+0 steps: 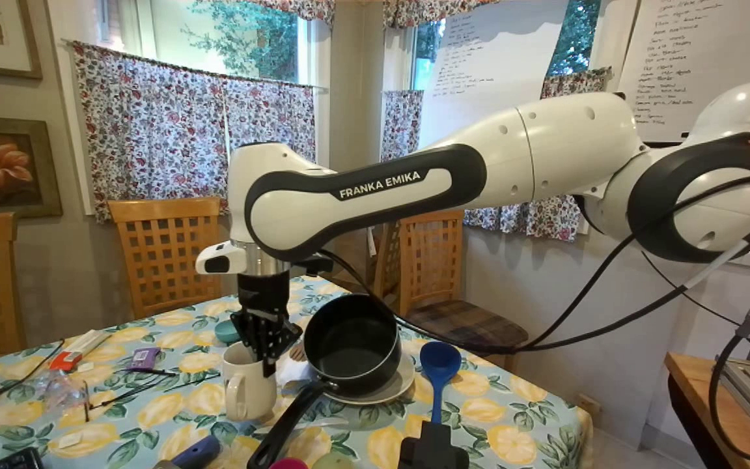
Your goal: Move the white mug to the left
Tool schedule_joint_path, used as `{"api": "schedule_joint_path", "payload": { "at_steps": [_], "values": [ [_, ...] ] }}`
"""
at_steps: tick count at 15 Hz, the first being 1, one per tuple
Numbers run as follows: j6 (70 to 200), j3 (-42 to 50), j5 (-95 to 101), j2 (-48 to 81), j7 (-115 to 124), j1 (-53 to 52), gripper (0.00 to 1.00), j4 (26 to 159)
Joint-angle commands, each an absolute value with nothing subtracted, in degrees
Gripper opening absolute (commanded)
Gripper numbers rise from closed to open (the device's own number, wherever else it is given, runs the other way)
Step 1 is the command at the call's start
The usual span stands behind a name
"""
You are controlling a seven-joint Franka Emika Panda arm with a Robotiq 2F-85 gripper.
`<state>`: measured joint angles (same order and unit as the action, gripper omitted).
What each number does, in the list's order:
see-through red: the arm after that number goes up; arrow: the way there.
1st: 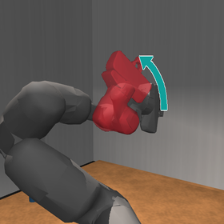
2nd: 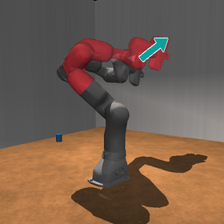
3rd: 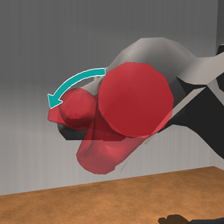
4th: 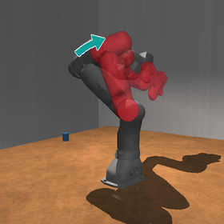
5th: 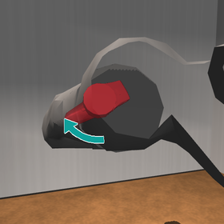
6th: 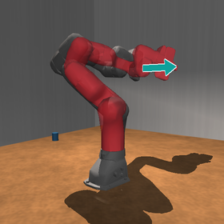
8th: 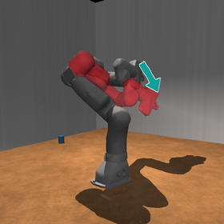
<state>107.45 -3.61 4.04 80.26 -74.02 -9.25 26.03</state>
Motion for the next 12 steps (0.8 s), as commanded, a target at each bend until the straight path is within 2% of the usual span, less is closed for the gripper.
{"api": "schedule_joint_path", "payload": {
  "at_steps": [1,5,6,7,8,12],
  "values": [
    [106.9,-4.15,3.81,79.82,-75.43,-8.82,0.02,25.56],
    [107.32,-4.12,3.85,79.94,-76.25,-8.74,0.02,25.44],
    [107.37,-4.18,3.8,79.97,-76.39,-8.72,0.34,25.43],
    [107.52,-4.22,3.77,80.0,-76.52,-8.68,0.35,25.42],
    [107.86,-4.22,3.75,79.76,-76.55,-8.64,0.4,25.83],
    [108.37,-4.18,3.76,79.62,-76.53,-8.65,0.68,26.02]
  ]
}}
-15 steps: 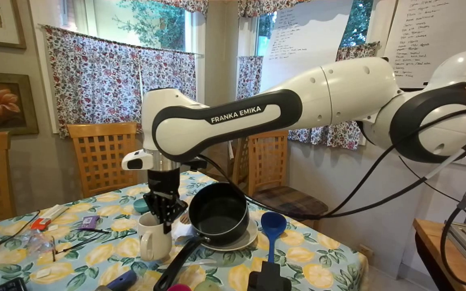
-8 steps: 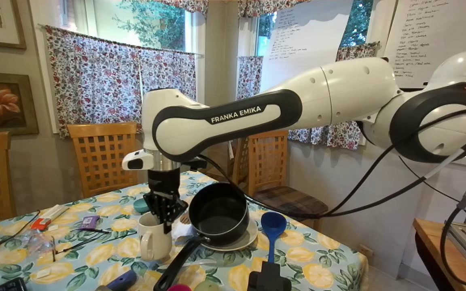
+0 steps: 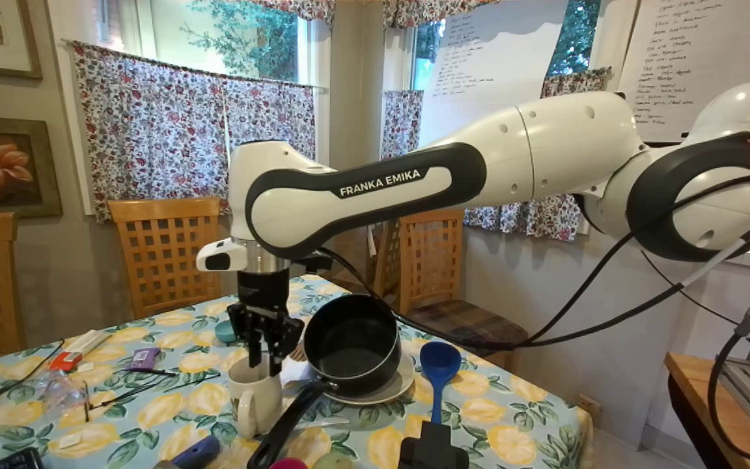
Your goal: Move the white mug to the left
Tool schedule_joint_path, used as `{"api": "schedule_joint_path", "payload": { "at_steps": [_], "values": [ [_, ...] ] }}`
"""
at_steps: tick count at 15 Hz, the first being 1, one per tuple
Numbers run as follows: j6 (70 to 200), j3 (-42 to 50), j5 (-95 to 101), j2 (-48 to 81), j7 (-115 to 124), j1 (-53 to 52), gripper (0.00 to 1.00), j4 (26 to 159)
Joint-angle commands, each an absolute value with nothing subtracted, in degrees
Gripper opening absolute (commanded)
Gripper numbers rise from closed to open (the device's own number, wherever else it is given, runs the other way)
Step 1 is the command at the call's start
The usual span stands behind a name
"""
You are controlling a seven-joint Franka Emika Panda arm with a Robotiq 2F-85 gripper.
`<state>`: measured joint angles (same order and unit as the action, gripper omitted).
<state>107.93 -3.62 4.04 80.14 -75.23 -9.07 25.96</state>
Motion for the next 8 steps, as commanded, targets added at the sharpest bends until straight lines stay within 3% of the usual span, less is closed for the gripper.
{"api": "schedule_joint_path", "payload": {
  "at_steps": [1,4,8],
  "values": [
    [108.55,-4.21,3.74,79.64,-76.54,-8.65,0.75,26.01],
    [112.36,-2.54,5.22,78.16,-74.13,-9.73,0.97,25.85],
    [111.32,3.57,11.49,74.64,-74.79,-11.11,1.0,25.61]
  ]
}}
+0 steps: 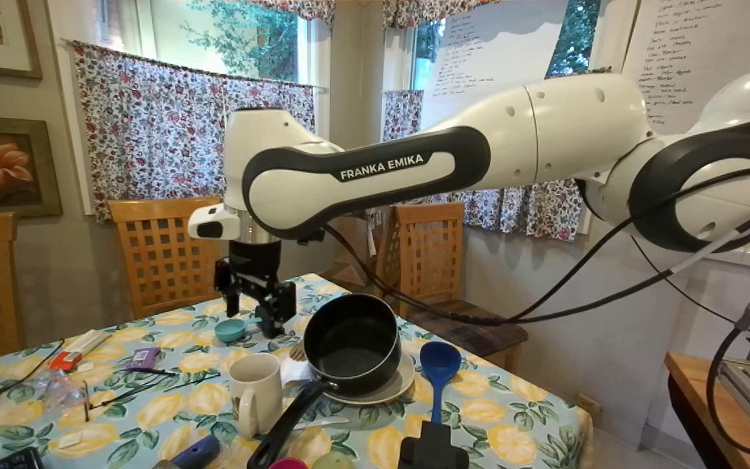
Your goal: Move the white mug to the left
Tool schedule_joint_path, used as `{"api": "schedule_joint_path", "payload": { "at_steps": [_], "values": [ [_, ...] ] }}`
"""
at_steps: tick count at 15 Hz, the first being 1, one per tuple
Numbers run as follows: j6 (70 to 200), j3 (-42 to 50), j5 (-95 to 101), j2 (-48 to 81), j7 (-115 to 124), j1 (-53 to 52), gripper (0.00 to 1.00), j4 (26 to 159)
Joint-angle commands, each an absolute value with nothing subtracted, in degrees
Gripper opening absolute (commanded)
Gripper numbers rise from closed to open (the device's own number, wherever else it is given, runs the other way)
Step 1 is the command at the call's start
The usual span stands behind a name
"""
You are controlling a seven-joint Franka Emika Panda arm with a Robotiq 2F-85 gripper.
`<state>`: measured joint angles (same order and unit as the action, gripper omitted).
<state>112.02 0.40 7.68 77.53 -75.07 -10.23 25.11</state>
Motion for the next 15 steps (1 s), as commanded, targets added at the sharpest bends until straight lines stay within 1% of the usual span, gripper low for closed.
{"api": "schedule_joint_path", "payload": {
  "at_steps": [1,4,7,9,15],
  "values": [
    [111.72,4.54,12.37,73.96,-74.27,-11.23,1.0,25.62],
    [110.75,6.6,13.97,71.96,-72.07,-11.39,1.0,26.29],
    [106.11,10.58,17.14,70.66,-62.98,-12.54,1.0,26.7],
    [108.2,8.34,15.79,71.07,-65.98,-11.39,1.0,26.62],
    [107.76,8.35,15.87,70.93,-64.54,-11.48,1.0,26.73]
  ]
}}
